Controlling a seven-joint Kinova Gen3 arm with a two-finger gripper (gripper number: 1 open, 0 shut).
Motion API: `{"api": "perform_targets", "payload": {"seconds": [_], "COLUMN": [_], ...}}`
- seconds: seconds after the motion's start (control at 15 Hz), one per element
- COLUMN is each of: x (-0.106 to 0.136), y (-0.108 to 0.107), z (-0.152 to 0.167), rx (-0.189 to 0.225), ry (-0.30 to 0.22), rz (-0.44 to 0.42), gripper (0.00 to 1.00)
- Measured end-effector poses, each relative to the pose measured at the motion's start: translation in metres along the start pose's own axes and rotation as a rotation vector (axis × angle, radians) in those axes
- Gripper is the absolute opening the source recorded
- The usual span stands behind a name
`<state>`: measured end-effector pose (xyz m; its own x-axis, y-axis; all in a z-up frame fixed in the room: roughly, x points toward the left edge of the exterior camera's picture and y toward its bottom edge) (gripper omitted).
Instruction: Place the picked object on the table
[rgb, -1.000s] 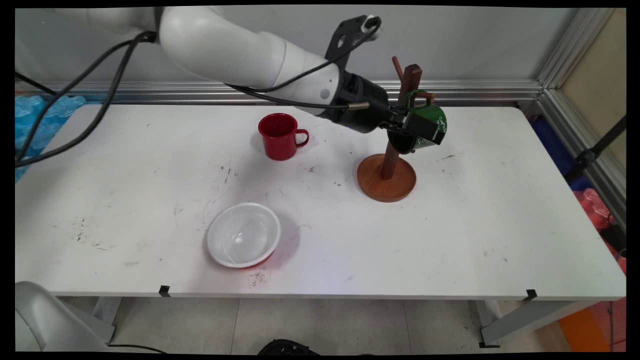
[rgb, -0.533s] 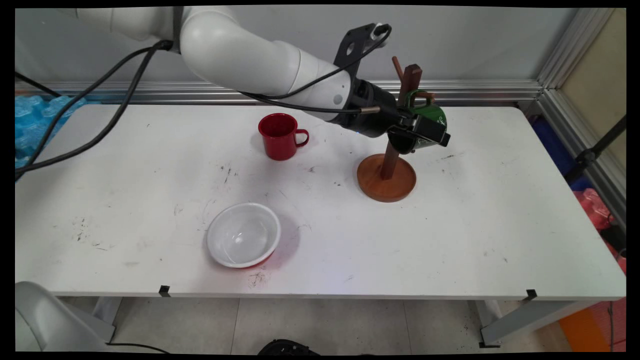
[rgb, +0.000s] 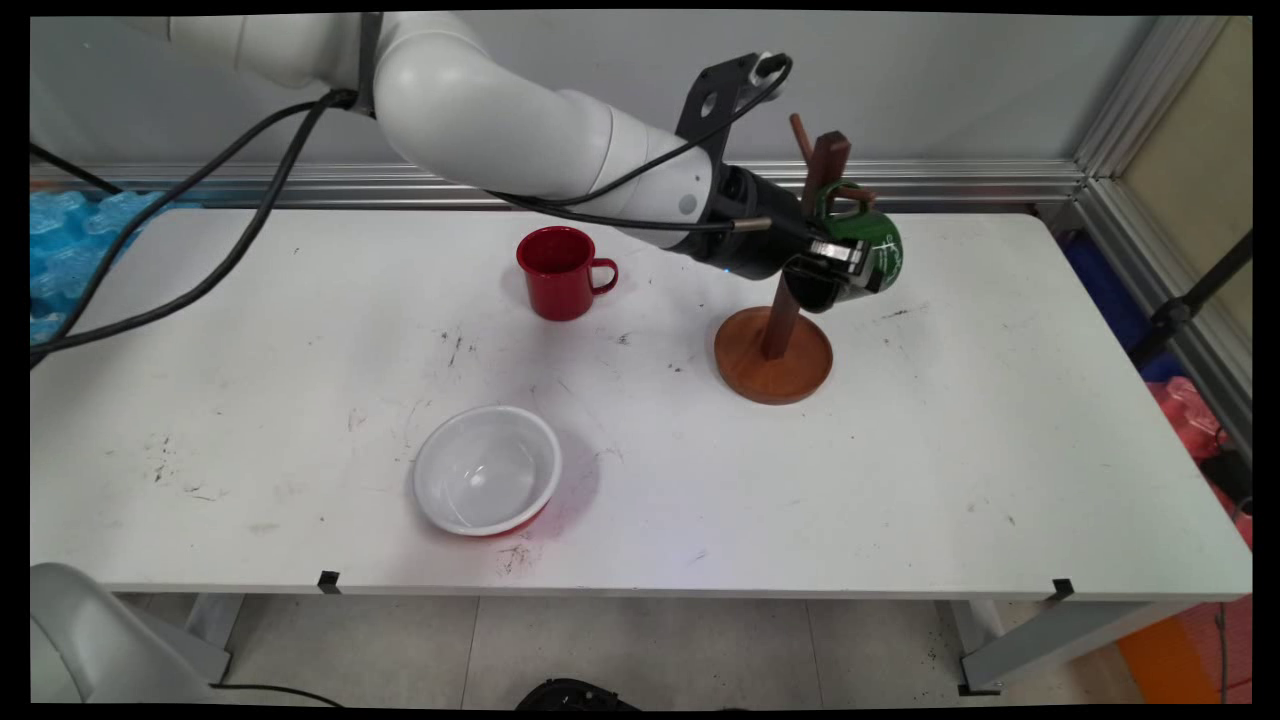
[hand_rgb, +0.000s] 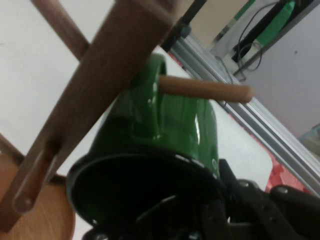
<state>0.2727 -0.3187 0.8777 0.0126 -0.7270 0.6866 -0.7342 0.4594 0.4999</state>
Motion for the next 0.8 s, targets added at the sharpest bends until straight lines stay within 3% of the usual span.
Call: {"api": "perform_targets", "payload": {"seconds": [0.47,0.8], "x": [0.0,0.006], "y": [0.003,0.012], "z": [-0.003,-0.011], "rx": [0.002,-0.02], "ry": [0.006,0.018], "rz": [-0.013,0.003], "gripper": [0.0,0.0]}}
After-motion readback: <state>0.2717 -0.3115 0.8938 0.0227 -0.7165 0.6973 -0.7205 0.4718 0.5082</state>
